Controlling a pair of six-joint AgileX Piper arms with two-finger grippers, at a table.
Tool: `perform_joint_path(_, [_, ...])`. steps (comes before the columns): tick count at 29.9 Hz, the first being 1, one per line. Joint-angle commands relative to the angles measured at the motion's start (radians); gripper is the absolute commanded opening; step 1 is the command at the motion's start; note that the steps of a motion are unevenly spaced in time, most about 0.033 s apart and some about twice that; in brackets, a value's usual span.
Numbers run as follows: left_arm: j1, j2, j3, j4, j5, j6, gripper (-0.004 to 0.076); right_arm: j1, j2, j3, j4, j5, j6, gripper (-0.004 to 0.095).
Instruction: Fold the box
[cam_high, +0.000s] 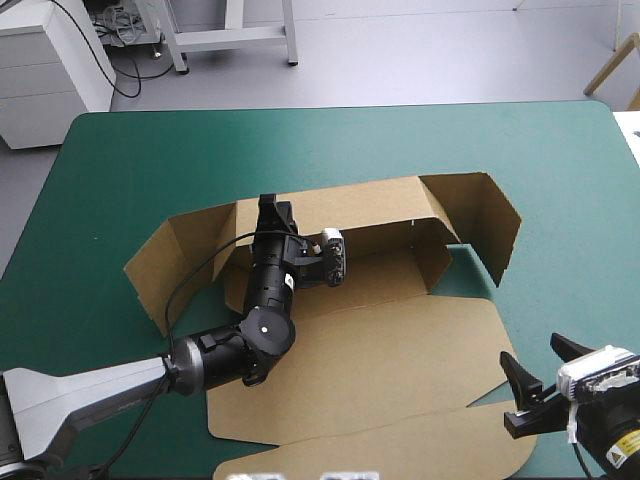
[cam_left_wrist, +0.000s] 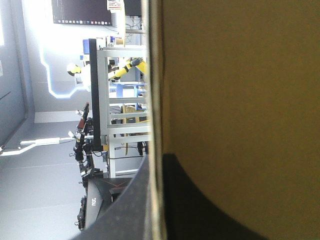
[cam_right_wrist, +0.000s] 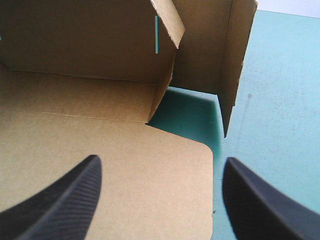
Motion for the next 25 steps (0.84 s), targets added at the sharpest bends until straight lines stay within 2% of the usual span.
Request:
perform_joint_path(1, [-0.006,-0.039,-0.019,0.099,0.054,-0.009,-0.001,-0.006,0.039,-0.023,-0.004,-0.072,0.0,0.0783])
perform_joint_path(9, [-0.006,-0.039,-0.019,0.099,0.05,-0.064,-0.001,-0.006,0.047,-0.023,-0.009,-0.072,0.02,0.0779])
perform_joint_path(12, [-0.006,-0.048,-0.019,0.099,0.007,-0.096,-0.001,-0.006,0.047,-0.023,-0.009,-0.072,0.027,0.0779])
perform_joint_path(20, [0.033,-0.074,-0.019,0.099,-0.138,-0.007,-0.001,-0.006,0.047,-0.023,-0.009,-0.07,0.05,0.0778])
perform_joint_path(25, [0.049,-0.099,-0.019,0.101,-0.159,-0.004,-0.001,-0.006,0.047,-0.023,-0.012,-0.07,0.052,0.0779])
